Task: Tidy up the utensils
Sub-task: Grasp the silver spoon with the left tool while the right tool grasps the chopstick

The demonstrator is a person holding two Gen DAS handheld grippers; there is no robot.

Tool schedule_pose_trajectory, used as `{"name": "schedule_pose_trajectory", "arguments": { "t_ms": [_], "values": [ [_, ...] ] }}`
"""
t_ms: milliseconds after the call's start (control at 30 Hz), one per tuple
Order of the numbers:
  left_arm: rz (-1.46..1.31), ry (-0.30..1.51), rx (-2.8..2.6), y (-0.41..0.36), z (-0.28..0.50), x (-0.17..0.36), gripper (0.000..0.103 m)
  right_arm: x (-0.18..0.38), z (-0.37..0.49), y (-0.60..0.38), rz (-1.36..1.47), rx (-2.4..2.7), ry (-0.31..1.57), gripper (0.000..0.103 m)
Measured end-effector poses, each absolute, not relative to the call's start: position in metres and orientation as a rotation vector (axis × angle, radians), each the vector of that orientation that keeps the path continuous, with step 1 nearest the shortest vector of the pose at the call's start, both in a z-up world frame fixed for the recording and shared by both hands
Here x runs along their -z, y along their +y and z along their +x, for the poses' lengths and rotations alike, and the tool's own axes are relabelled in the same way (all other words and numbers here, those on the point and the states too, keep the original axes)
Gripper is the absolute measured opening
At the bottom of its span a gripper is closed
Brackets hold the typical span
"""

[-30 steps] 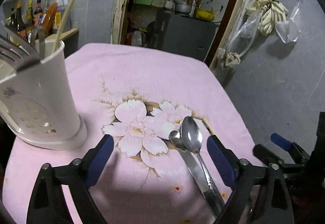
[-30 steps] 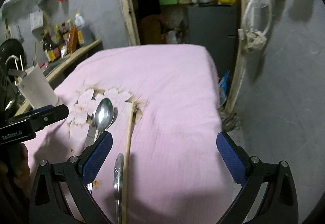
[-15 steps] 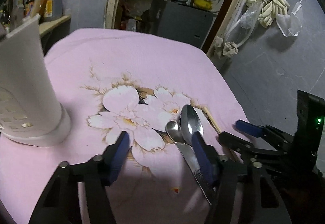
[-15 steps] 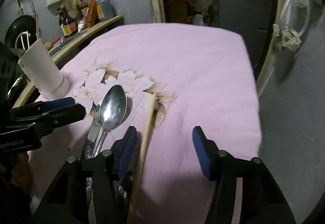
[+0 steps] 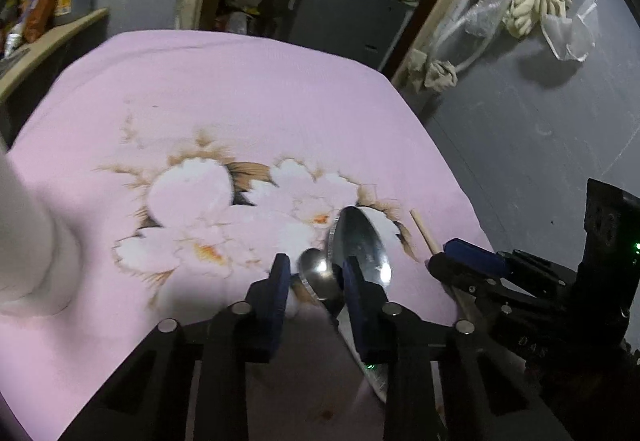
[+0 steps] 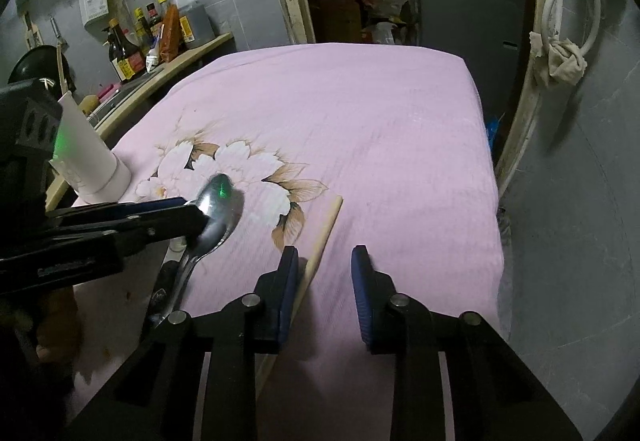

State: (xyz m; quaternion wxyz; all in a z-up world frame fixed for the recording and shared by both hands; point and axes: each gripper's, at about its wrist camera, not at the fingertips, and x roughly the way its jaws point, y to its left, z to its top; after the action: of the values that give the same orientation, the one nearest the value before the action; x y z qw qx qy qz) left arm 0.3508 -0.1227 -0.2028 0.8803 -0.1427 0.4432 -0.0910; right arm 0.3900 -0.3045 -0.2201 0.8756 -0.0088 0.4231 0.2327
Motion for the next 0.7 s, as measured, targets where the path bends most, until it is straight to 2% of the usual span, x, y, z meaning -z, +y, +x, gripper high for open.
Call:
{"name": "schedule_pose_trajectory", "arguments": {
  "t_ms": [200,367,700],
  "values": [
    [-0.299,0.933,0.208,-0.123,0.353,0.204,0.023,0.222,0.391,-0.308,-0.002,-0.491,0.887,0.024],
    [-0.323,0.939,0.195,-0.119,0.352,0.203,0.009,0.222,0.393,-0.308,0.017,-0.488,0.898,0.024],
    [-0.392,0.947,0.201,-0.113,0.339,0.203,0.006,0.224,0.394,-0.309,0.047,-0.478,0.904,0.024]
  ]
}}
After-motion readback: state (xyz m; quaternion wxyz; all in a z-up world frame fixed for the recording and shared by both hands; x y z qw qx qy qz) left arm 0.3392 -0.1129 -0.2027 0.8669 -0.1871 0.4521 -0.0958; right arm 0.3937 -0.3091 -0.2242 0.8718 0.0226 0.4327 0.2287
